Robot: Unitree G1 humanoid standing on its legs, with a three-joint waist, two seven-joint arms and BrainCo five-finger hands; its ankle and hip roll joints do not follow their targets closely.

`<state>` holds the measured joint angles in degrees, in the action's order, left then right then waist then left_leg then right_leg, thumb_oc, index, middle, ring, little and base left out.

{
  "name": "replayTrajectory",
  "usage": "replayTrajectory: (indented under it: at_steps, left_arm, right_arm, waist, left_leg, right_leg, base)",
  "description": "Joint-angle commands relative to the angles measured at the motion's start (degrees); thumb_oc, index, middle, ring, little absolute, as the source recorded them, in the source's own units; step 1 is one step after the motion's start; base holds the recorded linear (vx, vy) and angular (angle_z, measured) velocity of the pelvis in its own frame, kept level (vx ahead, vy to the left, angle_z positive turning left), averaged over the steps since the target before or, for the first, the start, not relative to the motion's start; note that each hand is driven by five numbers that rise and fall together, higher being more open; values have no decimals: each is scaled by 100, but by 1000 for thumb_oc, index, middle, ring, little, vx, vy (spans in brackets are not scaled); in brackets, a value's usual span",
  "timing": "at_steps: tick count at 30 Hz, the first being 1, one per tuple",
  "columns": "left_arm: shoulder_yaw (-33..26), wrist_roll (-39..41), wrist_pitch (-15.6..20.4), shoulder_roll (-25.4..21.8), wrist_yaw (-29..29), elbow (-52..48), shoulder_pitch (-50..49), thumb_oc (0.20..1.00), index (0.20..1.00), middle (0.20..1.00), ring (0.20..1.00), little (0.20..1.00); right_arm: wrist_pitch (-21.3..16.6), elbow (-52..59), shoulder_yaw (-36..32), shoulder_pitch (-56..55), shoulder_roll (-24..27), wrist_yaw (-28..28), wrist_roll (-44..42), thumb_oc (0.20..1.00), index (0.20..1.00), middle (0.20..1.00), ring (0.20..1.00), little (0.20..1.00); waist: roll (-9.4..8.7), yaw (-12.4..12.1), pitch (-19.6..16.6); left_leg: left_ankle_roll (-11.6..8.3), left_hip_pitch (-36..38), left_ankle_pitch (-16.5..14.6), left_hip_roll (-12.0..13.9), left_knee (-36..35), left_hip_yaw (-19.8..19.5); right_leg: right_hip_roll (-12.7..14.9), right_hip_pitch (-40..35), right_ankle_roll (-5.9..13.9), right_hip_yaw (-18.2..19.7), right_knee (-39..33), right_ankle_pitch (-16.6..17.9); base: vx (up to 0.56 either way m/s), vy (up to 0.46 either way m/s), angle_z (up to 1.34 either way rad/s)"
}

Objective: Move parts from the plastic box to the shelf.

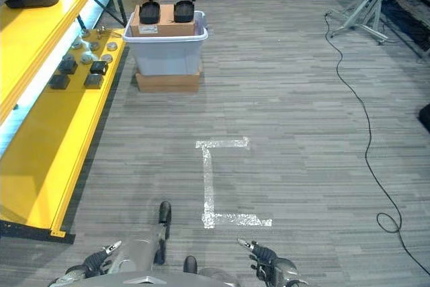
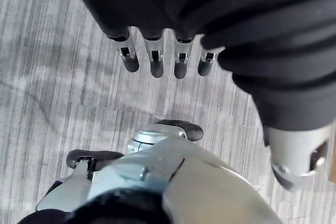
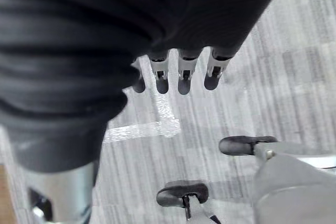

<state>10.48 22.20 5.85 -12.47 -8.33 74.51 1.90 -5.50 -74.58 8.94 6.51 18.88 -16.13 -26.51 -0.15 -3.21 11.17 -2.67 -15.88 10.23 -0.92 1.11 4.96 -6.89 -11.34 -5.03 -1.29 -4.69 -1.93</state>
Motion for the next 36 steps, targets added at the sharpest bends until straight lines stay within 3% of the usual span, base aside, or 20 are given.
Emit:
replayTrajectory:
  at_steps: [1, 4, 7, 9, 10, 11, 13, 15, 20, 22, 23, 24, 25, 27, 30, 31, 32, 34, 35, 36]
  left_arm:
    - [288, -183, 320, -306, -55, -460, 321, 1000, 1000, 1000, 1000, 1000]
    - [372, -165, 175, -391, 24, -562, 466, 1000, 1000, 1000, 1000, 1000]
    - [555, -247, 147, -480, 119, -637, 676, 1000, 1000, 1000, 1000, 1000]
    - [618, -231, -2, -543, 261, -857, 810, 1000, 1000, 1000, 1000, 1000]
    - [643, -83, -69, -592, 235, -1019, 945, 1000, 1000, 1000, 1000, 1000]
    - [646, -41, -102, -595, 230, -1049, 974, 1000, 1000, 1000, 1000, 1000]
    - [688, 155, -192, -553, 255, -1155, 1089, 1000, 1000, 1000, 1000, 1000]
    - [755, 257, -258, -469, 337, -1155, 1155, 1000, 1000, 1000, 1000, 1000]
    - [851, 363, -457, -295, 441, -1045, 1147, 1000, 1000, 1000, 1000, 1000]
    - [809, 646, -535, -186, 566, -869, 1034, 1000, 1000, 1000, 1000, 1000]
    - [739, 722, -550, -147, 585, -739, 958, 1000, 1000, 1000, 1000, 1000]
    - [589, 666, -517, -89, 570, -497, 817, 1000, 1000, 1000, 1000, 1000]
    - [486, 580, -501, -62, 617, -398, 737, 1000, 1000, 1000, 1000, 1000]
    - [276, 549, -540, -72, 662, -240, 589, 1000, 1000, 1000, 1000, 1000]
    - [95, 515, -637, -108, 661, -136, 522, 1000, 1000, 1000, 1000, 1000]
    - [-57, 315, -663, -133, 653, 10, 455, 1000, 1000, 1000, 1000, 1000]
    - [-88, 302, -639, -137, 653, 54, 432, 1000, 1000, 1000, 1000, 1000]
    - [-182, 285, -556, -143, 672, 180, 340, 1000, 1000, 1000, 1000, 1000]
    - [-200, 286, -541, -136, 702, 194, 287, 1000, 1000, 1000, 1000, 1000]
    - [-199, 268, -541, -139, 702, 185, 273, 1000, 1000, 1000, 1000, 1000]
  right_arm:
    - [-449, 459, -32, -172, 106, -70, -430, 1000, 1000, 1000, 1000, 1000]
    - [-565, 540, -32, -139, 57, -80, -425, 1000, 1000, 1000, 1000, 1000]
    - [-740, 664, -47, -41, -31, -93, -993, 1000, 1000, 1000, 1000, 1000]
    - [-889, 955, -54, 34, -80, -72, -1175, 1000, 1000, 1000, 1000, 1000]
    - [-864, 1202, -10, 63, -44, 22, -1193, 1000, 1000, 1000, 1000, 1000]
    - [-849, 1228, -1, 64, -31, 10, -1225, 1000, 1000, 1000, 1000, 1000]
    - [-816, 1354, -19, 52, 21, -23, -1389, 1000, 1000, 1000, 1000, 1000]
    - [-729, 1372, -48, 44, 34, -33, -1262, 1000, 1000, 1000, 1000, 1000]
    - [-581, 1259, -57, -22, -8, 39, -1024, 1000, 1000, 1000, 1000, 1000]
    - [-492, 1110, 13, -28, -10, 208, -963, 1000, 1000, 1000, 1000, 1000]
    - [-494, 983, 38, -15, -8, 281, -754, 1000, 1000, 1000, 1000, 1000]
    - [-561, 770, 96, -4, 13, 263, -426, 1000, 1000, 1000, 1000, 1000]
    - [-520, 735, 124, -1, 27, 274, -298, 1000, 1000, 1000, 1000, 1000]
    - [-390, 711, 185, -14, 81, 311, -22, 1000, 1000, 1000, 1000, 1000]
    - [-471, 654, 226, -52, 146, 369, 222, 1000, 1000, 1000, 1000, 1000]
    - [-485, 631, 204, -51, 140, 388, 25, 1000, 1000, 1000, 1000, 1000]
    - [-494, 632, 191, -38, 136, 391, 1, 1000, 1000, 1000, 1000, 1000]
    - [-601, 635, 166, 9, 134, 413, 76, 1000, 1000, 1000, 1000, 1000]
    - [-686, 636, 190, 22, 143, 415, 199, 1000, 1000, 1000, 1000, 1000]
    - [-701, 629, 196, 18, 149, 408, 202, 1000, 1000, 1000, 1000, 1000]
  waist:
    - [-77, 12, -228]
    - [-105, 32, -309]
    - [-87, 72, -361]
    - [-56, 126, -286]
    - [-103, 247, -214]
    - [-115, 292, -190]
    - [-206, 506, -140]
    - [-290, 658, -156]
    - [-330, 823, -198]
    - [-293, 835, -301]
    - [-260, 817, -350]
    - [-265, 759, -372]
    - [-310, 706, -351]
    - [-448, 573, -273]
    - [-470, 476, -191]
    - [-449, 375, -144]
    - [-435, 359, -145]
    - [-336, 259, -149]
    - [-241, 126, -140]
    - [-204, 70, -128]
  left_leg:
    - [359, 403, -350, -102, 366, 296]
    - [570, 667, -529, -142, 325, 352]
    - [734, 1040, -741, -100, 251, 277]
    - [685, 1329, -830, -31, 173, 268]
    - [603, 1556, -907, -59, 110, 242]
    - [591, 1617, -952, -75, 109, 220]
    - [578, 1873, -1222, -210, 156, 135]
    - [603, 2114, -1465, -341, 163, 48]
    - [631, 2453, -1842, -379, 312, -149]
    - [533, 2553, -1775, -282, 433, -255]
    - [435, 2506, -1517, -188, 632, -266]
    - [257, 2262, -979, -63, 1441, -264]
    - [182, 2035, -760, -68, 2088, -300]
    - [118, 1350, -518, -103, 3391, -331]
    - [163, 747, -577, 27, 3726, -271]
    - [176, 682, -631, 187, 2927, -38]
    - [176, 711, -644, 208, 2615, 29]
    - [143, 759, -560, 183, 1271, 152]
    - [33, 630, -232, 185, 494, 66]
    - [-17, 528, -65, 208, 308, 33]
  right_leg:
    - [576, 175, 651, -20, 1019, -370]
    - [687, 381, 816, -211, 1802, -186]
    - [864, 1086, 1119, -458, 2945, 376]
    - [1017, 1396, 1113, -741, 2606, 374]
    - [1061, 1518, 1066, -851, 1782, 430]
    - [1062, 1532, 1063, -856, 1605, 458]
    - [1104, 1760, 1116, -760, 936, 832]
    - [1168, 2017, 1212, -685, 662, 1217]
    - [1192, 2188, 1192, -637, 458, 1379]
    - [1090, 2025, 1019, -618, 390, 1319]
    - [1008, 1923, 924, -613, 344, 1270]
    - [952, 1713, 775, -627, 283, 1155]
    - [962, 1581, 701, -613, 268, 1090]
    - [1045, 1323, 572, -618, 252, 983]
    - [1018, 1106, 496, -619, 282, 831]
    - [955, 841, 541, -652, 180, 703]
    - [939, 798, 563, -650, 150, 679]
    - [838, 623, 645, -570, 46, 579]
    - [741, 467, 665, -464, 21, 480]
    - [700, 405, 659, -428, 22, 437]
  base:
    - [177, 146, -29]
    - [230, 153, -13]
    - [241, 93, -4]
    - [382, -25, 5]
    - [349, -80, 14]
    - [426, -93, 7]
    - [377, -62, 25]
    - [400, -68, 27]
    - [403, -153, 23]
    - [361, -177, 36]
    - [296, -178, 50]
    - [367, -246, 54]
    - [345, -261, 25]
    - [276, -219, -21]
    - [268, -107, -16]
    - [325, 10, -2]
    - [495, 77, -13]
    - [415, 151, -24]
    - [390, 147, -16]
    - [459, 184, -6]
